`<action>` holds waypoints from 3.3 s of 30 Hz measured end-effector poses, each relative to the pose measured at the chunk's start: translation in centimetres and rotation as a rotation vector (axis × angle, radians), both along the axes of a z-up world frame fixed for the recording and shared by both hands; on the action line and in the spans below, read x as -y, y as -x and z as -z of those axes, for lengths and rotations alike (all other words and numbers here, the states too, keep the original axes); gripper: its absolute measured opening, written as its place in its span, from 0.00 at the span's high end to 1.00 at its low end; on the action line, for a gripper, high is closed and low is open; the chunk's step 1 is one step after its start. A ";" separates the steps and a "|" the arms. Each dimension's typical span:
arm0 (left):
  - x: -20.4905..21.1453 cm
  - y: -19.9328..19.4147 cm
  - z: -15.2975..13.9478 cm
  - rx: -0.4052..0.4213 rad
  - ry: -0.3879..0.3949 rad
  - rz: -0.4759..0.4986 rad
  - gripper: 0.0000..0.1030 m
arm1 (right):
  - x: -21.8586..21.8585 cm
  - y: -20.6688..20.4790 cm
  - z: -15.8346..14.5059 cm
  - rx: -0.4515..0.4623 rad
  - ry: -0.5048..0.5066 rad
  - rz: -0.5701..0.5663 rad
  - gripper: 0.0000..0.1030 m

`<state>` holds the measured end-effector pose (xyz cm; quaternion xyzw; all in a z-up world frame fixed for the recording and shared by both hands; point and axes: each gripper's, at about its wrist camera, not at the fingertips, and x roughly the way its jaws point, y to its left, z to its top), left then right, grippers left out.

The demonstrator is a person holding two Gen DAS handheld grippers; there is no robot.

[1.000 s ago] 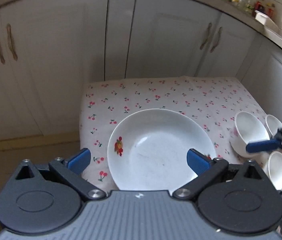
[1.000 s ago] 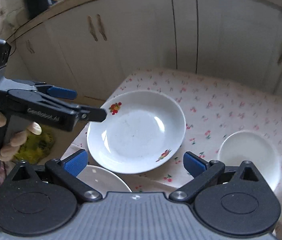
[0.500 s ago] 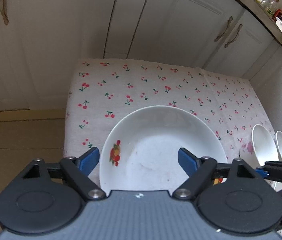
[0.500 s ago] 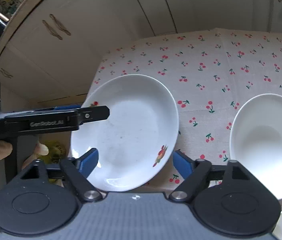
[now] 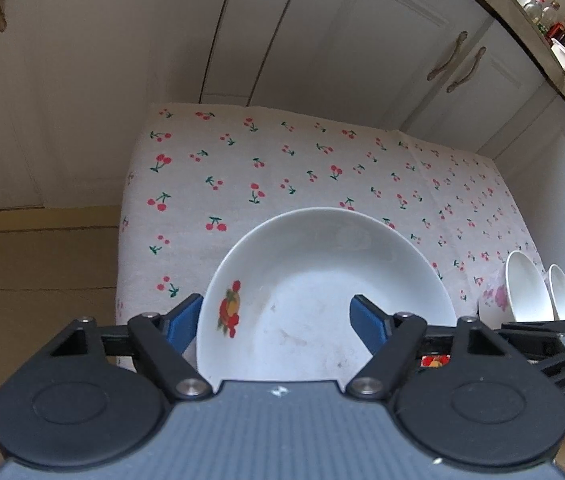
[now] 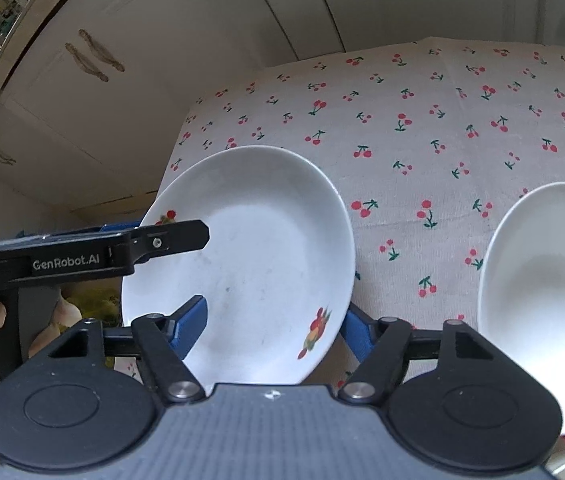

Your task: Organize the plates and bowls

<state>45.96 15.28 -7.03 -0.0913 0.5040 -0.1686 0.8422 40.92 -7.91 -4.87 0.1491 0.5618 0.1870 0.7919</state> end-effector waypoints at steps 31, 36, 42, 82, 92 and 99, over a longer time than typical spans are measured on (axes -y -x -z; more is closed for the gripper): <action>0.6 0.4 -1.5 0.017 -0.016 -0.012 0.24 | 0.5 -0.1 -0.6 0.014 -0.027 0.044 0.26; 0.5 0.5 -2.3 0.027 -0.021 -0.010 0.24 | 0.5 0.2 -1.2 0.019 -0.028 0.046 0.26; 0.5 1.2 -3.5 0.040 -0.028 -0.015 0.24 | 0.6 0.7 -2.4 0.040 -0.032 0.039 0.26; 1.8 16.2 -5.4 0.016 -0.064 -0.019 0.24 | 1.6 14.9 -5.2 0.045 -0.009 -0.037 0.26; 1.7 17.9 -3.8 -0.027 -0.074 -0.019 0.24 | 1.1 16.2 -3.4 0.006 0.008 -0.047 0.26; 1.7 18.4 -3.4 -0.033 -0.078 -0.015 0.24 | 1.0 16.8 -3.0 -0.007 0.006 -0.057 0.26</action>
